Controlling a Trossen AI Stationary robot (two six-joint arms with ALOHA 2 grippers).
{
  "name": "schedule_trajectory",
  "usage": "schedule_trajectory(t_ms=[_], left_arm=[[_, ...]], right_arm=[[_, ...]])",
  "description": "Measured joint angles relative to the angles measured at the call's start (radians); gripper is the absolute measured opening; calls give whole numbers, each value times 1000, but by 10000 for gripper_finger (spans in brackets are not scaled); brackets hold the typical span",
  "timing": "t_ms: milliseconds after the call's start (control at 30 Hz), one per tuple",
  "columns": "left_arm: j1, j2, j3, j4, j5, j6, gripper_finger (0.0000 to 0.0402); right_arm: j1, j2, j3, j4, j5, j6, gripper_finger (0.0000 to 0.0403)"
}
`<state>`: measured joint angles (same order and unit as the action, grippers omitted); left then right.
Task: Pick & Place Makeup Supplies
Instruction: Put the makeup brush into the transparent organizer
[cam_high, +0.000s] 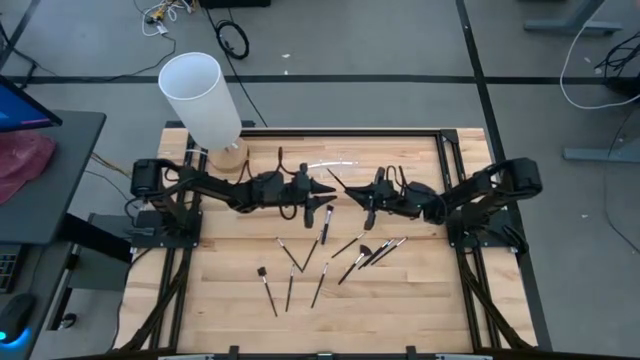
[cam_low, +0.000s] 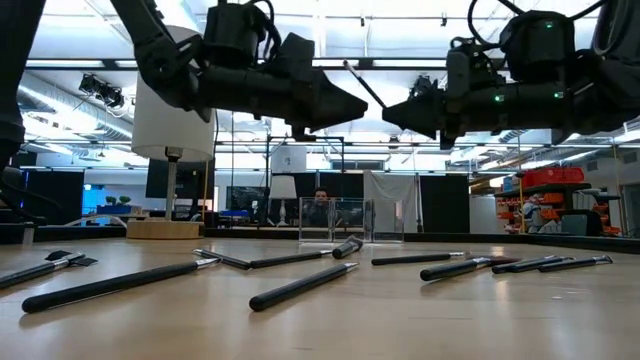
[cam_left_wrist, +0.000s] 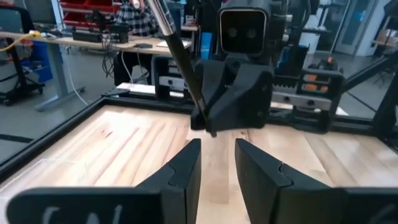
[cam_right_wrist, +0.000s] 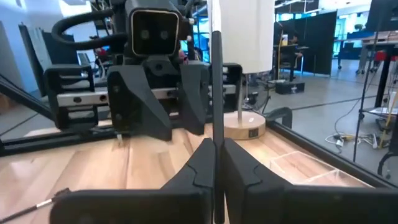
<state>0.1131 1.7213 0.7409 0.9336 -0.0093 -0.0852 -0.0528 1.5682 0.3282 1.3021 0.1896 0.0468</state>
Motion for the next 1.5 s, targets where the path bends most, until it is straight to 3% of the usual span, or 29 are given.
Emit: schedule_trajectory(t_ms=[1000, 1300, 1500], left_arm=[[8, -1, -2, 218, -5, 27, 99], [8, -1, -2, 228, -4, 70, 50], [7, -1, -2, 227, 25, 67, 16]], right_arm=[[0, 0, -1, -35, -78, 21, 12], [0, 0, -1, -46, -82, 20, 14], [0, 0, -2, -53, -77, 16, 38]])
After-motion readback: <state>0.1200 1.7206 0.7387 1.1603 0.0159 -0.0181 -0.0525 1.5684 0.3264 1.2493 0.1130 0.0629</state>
